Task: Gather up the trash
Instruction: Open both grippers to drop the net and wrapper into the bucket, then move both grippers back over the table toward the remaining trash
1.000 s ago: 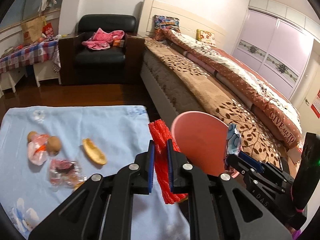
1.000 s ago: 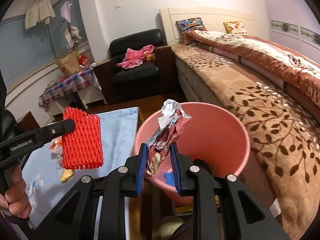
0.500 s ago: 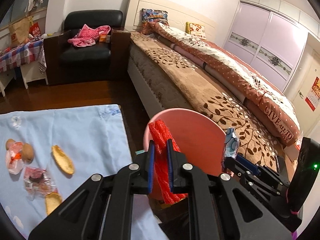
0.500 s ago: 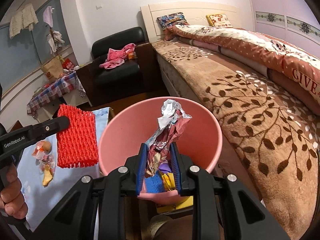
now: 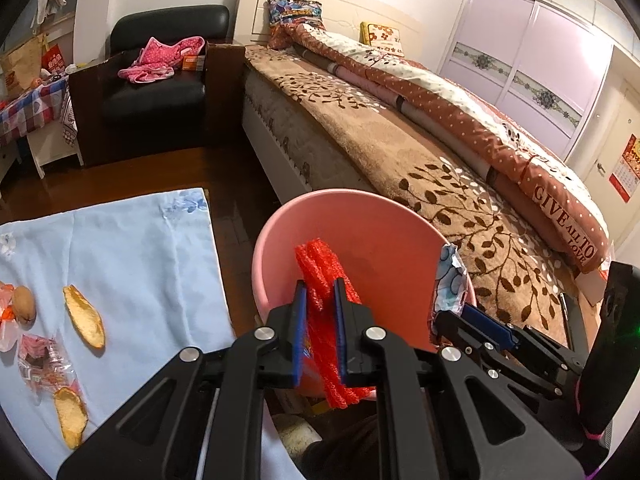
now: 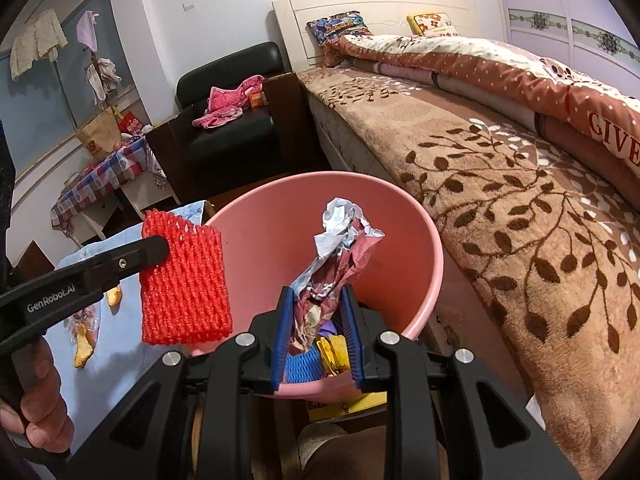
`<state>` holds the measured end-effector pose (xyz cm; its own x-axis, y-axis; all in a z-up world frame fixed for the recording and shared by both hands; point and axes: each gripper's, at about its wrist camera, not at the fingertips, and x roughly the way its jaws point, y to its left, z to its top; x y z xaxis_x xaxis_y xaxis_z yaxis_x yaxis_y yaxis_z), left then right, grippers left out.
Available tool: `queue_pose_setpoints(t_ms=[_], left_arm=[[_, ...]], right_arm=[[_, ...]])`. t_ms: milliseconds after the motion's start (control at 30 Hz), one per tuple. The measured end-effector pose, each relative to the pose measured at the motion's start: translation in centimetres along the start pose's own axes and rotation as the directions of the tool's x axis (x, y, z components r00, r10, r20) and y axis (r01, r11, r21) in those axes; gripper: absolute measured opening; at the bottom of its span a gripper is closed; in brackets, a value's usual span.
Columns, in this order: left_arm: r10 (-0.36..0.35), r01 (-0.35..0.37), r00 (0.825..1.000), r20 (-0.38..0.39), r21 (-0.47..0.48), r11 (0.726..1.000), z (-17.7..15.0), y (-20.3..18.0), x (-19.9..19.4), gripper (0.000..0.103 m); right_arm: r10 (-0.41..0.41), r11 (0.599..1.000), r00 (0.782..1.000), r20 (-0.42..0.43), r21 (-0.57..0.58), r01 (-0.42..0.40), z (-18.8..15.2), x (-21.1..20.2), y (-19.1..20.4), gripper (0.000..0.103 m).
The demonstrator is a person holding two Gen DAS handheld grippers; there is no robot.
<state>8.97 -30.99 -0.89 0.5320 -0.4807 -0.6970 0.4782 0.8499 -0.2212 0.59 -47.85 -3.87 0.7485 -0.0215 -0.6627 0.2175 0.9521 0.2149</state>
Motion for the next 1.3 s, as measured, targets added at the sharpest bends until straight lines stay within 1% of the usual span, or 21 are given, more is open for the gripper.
queue_pose_setpoints(t_ms=[100,167,233,367,433,600,767,1033,1300], left_arm=[[0.005,-0.005,1.000,-0.014,0.000,1.000,-0.1,0.0,0.5,0.021],[0.005,-0.005,1.000,-0.023,-0.006,1.000,-0.1,0.0,0.7,0.035],[0.007,-0.007,1.000,-0.023,-0.019,1.000,-0.2,0.2,0.7,0.038],[0.007,-0.008,1.000,-0.027,-0.017,1.000,-0.3,0.3,0.8,0.039],[0.008,-0.008,1.000,-0.027,-0.015,1.000,-0.3,0.3,0.7,0.039],[0.004,-0.005,1.000,-0.029,-0.019,1.000,-0.4,0.2,0.6,0.039],[0.002,-0.003,1.000,-0.029,-0.024,1.000,-0.6,0.2,0.4,0.039],[0.008,-0.009,0.999,-0.035,-0.036,0.999,-1.3,0.8,-0.5,0.039],[0.028,-0.029,0.999,-0.018,-0.041,0.999,-2.0,1.8,-2.4,0.039]], right_arm=[[0.001,1.000,1.000,-0.008,0.002,-0.001,-0.2,0.3,0.0,0.024],[0.001,1.000,1.000,-0.012,0.005,-0.001,-0.2,0.6,-0.1,0.024],[0.001,1.000,1.000,-0.016,0.008,0.000,-0.2,0.7,-0.2,0.025],[-0.002,1.000,1.000,-0.020,0.017,0.002,-0.2,1.1,-0.6,0.026],[-0.005,1.000,1.000,-0.021,0.023,0.006,-0.2,1.3,-0.8,0.030],[-0.008,0.999,1.000,-0.028,0.043,0.009,-0.3,1.5,-1.2,0.030],[-0.002,0.999,1.000,-0.023,0.044,0.003,-0.5,1.1,-1.0,0.034],[0.024,0.999,0.999,-0.036,0.029,-0.023,-1.1,0.8,0.3,0.035],[0.053,0.999,0.998,-0.038,0.001,-0.053,-1.4,-0.2,2.1,0.035]])
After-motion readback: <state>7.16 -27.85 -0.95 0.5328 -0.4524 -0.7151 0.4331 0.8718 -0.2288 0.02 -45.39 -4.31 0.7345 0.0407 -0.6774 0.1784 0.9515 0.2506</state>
